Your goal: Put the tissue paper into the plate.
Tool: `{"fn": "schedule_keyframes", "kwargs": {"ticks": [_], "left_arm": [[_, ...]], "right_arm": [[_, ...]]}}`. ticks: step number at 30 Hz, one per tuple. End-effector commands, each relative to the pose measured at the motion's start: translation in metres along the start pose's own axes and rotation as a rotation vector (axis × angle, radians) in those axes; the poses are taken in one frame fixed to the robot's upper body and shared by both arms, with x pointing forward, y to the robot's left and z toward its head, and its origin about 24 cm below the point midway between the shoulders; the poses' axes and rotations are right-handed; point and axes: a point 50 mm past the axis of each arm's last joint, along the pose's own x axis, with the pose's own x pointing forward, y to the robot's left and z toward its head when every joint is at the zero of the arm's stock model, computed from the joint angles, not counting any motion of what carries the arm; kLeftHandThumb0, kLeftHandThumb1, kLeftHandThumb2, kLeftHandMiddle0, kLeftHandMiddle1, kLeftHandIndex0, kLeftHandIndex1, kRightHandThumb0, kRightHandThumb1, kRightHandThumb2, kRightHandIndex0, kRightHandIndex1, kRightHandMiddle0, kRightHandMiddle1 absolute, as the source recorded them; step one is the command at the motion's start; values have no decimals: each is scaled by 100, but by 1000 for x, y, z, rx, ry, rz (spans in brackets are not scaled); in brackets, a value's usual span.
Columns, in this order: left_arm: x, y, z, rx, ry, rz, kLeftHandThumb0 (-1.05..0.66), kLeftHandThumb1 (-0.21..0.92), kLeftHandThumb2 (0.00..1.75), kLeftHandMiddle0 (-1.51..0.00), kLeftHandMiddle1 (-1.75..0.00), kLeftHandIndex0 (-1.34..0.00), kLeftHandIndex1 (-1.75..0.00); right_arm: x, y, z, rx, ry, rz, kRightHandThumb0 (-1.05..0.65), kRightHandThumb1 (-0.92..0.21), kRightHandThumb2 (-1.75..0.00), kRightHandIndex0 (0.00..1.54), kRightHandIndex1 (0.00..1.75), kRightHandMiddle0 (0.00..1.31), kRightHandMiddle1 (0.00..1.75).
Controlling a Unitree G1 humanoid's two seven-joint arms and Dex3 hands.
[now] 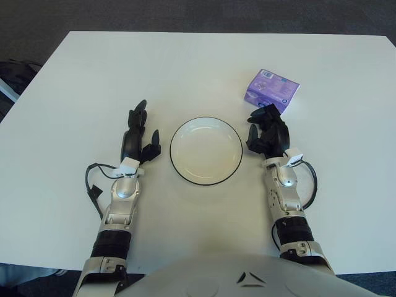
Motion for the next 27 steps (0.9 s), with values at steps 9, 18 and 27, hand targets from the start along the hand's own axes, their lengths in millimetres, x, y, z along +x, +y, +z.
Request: {"fn": "schedule_keyframes", "kwargs": {"ticks": [9,18,27], "left_arm": [[-41,-12,-44,3,249,-30,-67,92,80,-28,0,0,-52],[-40,-13,-44,2,251,-28,-66,92,80,-28,0,0,-53],[-38,-14,-45,-1,254,-28,-65,92,79,-29,0,0,-53]], "right_arm": [[-48,-17,-57,-6,334,-89,-1,-43,-114,55,174,40,158],[-49,-14,-42,-12,248,-81,-1,-43,-113,56,172,39,159],[-41,-13,-19,-109,110,-68,-1,-48,-106,56,168,34,160]]}}
